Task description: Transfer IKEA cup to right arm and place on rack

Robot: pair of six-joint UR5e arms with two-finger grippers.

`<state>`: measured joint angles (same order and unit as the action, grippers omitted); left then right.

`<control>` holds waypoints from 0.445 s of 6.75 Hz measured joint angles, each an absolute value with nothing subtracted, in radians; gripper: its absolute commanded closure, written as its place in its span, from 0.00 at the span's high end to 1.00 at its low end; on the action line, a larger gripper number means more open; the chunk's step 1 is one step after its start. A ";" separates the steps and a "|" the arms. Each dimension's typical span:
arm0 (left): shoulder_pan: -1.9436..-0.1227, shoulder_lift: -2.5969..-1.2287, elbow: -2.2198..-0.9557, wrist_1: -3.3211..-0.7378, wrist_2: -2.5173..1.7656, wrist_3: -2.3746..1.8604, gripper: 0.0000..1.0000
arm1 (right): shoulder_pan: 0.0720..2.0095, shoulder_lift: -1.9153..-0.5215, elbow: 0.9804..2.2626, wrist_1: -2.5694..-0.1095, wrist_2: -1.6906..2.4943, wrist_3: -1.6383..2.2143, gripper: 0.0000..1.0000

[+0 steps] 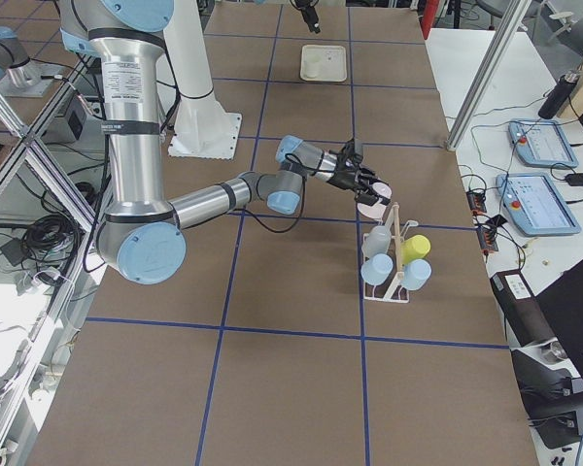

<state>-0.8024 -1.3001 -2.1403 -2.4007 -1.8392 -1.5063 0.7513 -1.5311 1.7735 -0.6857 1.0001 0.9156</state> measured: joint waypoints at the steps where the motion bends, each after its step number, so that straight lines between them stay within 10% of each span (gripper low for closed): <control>1: -0.802 -1.302 -2.141 -2.401 -1.839 -1.510 1.00 | 0.751 -1.528 1.764 -0.686 1.000 0.916 0.00; 3: -0.802 -1.306 -2.141 -2.401 -1.838 -1.518 1.00 | 0.751 -1.523 1.752 -0.687 0.999 0.916 0.00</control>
